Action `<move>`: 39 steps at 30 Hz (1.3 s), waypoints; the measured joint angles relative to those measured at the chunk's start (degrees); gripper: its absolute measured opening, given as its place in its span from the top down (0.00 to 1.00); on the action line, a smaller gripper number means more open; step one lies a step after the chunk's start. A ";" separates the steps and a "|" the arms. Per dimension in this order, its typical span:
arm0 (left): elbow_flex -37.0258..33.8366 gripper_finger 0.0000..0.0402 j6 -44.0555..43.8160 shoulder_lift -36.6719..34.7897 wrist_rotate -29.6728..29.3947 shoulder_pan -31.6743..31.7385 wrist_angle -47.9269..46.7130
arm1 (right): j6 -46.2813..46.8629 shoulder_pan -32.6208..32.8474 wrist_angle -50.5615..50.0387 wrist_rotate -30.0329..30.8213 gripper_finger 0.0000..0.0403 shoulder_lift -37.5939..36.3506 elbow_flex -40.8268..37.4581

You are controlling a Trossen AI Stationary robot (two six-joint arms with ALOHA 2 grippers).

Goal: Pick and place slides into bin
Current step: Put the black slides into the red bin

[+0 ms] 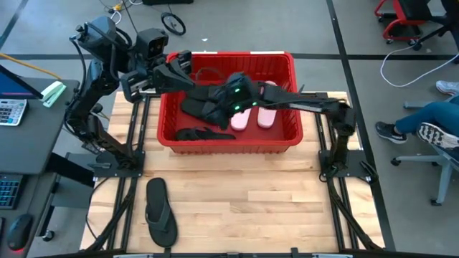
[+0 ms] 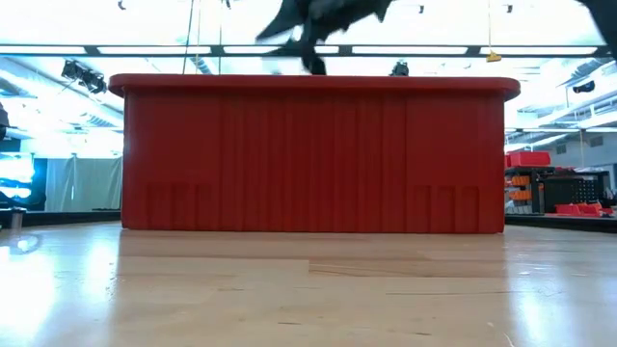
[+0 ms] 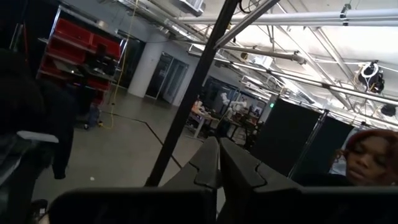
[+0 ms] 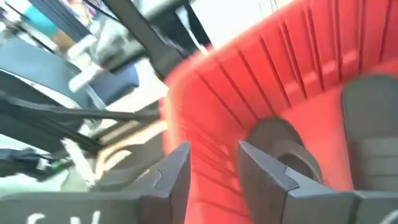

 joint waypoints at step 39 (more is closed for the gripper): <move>-48.89 0.82 -35.70 1.52 -22.47 -45.10 -46.90 | -5.65 34.47 -27.16 12.70 0.67 -22.92 0.17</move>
